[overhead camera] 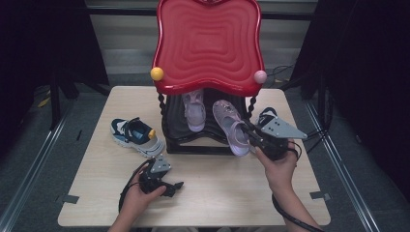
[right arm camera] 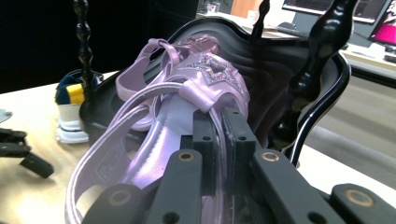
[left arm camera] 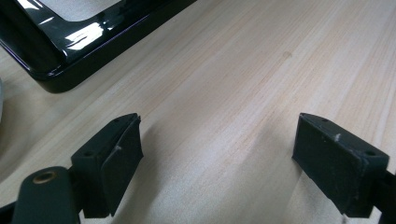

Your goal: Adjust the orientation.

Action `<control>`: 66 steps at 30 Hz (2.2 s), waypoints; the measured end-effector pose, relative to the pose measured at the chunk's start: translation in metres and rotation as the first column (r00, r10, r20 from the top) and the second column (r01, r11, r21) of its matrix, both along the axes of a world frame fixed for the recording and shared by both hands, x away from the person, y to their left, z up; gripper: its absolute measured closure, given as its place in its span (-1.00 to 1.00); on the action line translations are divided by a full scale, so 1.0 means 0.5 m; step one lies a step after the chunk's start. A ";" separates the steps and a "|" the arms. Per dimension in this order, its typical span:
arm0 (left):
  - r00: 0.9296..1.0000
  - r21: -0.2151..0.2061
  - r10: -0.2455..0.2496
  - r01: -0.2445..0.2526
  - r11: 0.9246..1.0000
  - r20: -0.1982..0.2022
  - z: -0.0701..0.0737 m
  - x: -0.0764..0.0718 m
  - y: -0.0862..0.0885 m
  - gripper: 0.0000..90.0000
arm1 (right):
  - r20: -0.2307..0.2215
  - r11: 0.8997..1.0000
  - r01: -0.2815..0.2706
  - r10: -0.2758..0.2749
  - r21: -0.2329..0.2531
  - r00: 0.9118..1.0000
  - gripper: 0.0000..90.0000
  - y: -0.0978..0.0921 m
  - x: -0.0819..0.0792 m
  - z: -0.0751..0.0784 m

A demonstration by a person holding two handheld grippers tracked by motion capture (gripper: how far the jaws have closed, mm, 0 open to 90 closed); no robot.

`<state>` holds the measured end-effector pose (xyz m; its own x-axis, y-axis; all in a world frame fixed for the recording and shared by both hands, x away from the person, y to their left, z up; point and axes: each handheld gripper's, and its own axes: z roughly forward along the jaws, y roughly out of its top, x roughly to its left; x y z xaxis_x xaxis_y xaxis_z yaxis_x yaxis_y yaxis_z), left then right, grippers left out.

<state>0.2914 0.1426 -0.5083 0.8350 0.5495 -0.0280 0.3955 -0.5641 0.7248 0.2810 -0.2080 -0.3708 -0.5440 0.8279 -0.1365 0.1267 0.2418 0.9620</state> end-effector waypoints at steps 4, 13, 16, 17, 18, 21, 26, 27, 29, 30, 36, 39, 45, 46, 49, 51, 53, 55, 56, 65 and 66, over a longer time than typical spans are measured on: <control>1.000 -0.002 -0.002 0.002 1.000 0.000 0.000 0.000 0.000 -0.67 | 0.012 1.000 0.017 -0.017 0.006 1.000 0.89 0.011 0.009 0.003; 1.000 -0.003 -0.001 0.001 1.000 0.000 0.000 0.000 0.000 -0.67 | 0.033 0.998 0.062 -0.062 0.005 0.998 0.88 0.035 0.035 0.007; 1.000 -0.003 -0.001 0.001 1.000 0.000 0.000 0.000 0.000 -0.67 | 0.032 0.997 0.076 -0.076 0.003 0.997 0.88 0.046 0.044 0.005; 1.000 -0.003 -0.001 0.001 1.000 0.000 0.000 0.000 0.000 -0.67 | 0.032 0.997 0.076 -0.075 -0.002 0.997 0.88 0.050 0.048 0.003; 1.000 -0.003 -0.001 0.001 1.000 0.000 0.000 0.000 0.000 -0.67 | 0.034 0.997 0.081 -0.081 -0.006 0.996 0.88 0.053 0.051 0.002; 1.000 -0.003 -0.001 0.001 1.000 0.000 0.000 0.000 0.000 -0.67 | 0.041 0.995 0.099 -0.099 -0.009 0.994 0.88 0.061 0.059 0.000; 1.000 -0.003 -0.001 0.001 1.000 0.000 0.000 0.000 0.000 -0.67 | 0.051 0.992 0.128 -0.127 -0.018 0.991 0.88 0.074 0.077 0.000; 1.000 0.000 -0.004 0.004 1.000 0.000 0.000 0.000 0.000 -0.67 | 0.058 0.990 0.138 -0.136 -0.018 0.989 0.88 0.077 0.079 0.000; 1.000 0.001 -0.005 0.005 1.000 0.000 0.000 0.000 0.000 -0.67 | 0.066 0.990 0.143 -0.141 -0.022 0.988 0.88 0.083 0.087 0.001; 1.000 -0.002 -0.002 0.002 1.000 0.000 0.000 0.000 0.000 -0.67 | 0.071 0.990 0.142 -0.140 -0.021 0.988 0.88 0.086 0.091 0.000; 1.000 0.002 -0.005 0.005 1.000 0.002 0.000 0.000 0.000 -0.67 | 0.073 0.984 0.179 -0.177 -0.019 0.981 0.88 0.106 0.103 -0.009; 1.000 0.003 -0.003 0.003 1.000 0.003 0.000 0.000 0.000 -0.66 | 0.072 0.979 0.202 -0.200 -0.020 0.977 0.88 0.113 0.108 -0.014; 1.000 0.003 -0.004 0.004 1.000 0.003 0.000 0.000 0.000 -0.66 | 0.065 0.973 0.230 -0.229 -0.007 0.971 0.87 0.120 0.117 -0.024; 1.000 0.004 -0.005 0.005 1.000 0.004 0.000 0.000 0.000 -0.66 | 0.065 0.972 0.235 -0.234 -0.010 0.970 0.88 0.121 0.119 -0.025; 1.000 0.004 -0.005 0.005 1.000 0.004 0.000 0.000 0.000 -0.66 | 0.064 0.970 0.243 -0.242 0.000 0.968 0.87 0.123 0.123 -0.029; 1.000 0.005 -0.005 0.005 1.000 0.005 0.000 0.000 0.000 -0.66 | 0.064 0.969 0.245 -0.245 -0.002 0.968 0.87 0.124 0.126 -0.031; 1.000 0.004 -0.005 0.005 1.000 0.004 0.000 0.000 0.000 -0.66 | 0.059 0.967 0.253 -0.253 0.000 0.966 0.87 0.125 0.128 -0.034; 1.000 0.005 -0.004 0.004 1.000 0.005 0.000 0.000 0.000 -0.66 | 0.055 0.966 0.260 -0.260 0.007 0.964 0.87 0.125 0.129 -0.039; 1.000 0.006 -0.005 0.005 1.000 0.006 0.000 0.000 0.000 -0.66 | 0.051 0.966 0.260 -0.260 0.012 0.964 0.87 0.126 0.129 -0.040; 1.000 0.006 -0.008 0.008 1.000 0.006 0.000 -0.001 0.000 -0.66 | 0.063 0.962 0.272 -0.273 0.016 0.960 0.87 0.131 0.133 -0.042; 1.000 0.006 -0.008 0.008 1.000 0.006 0.000 -0.001 0.000 -0.66 | 0.063 0.962 0.273 -0.274 0.023 0.960 0.87 0.133 0.134 -0.043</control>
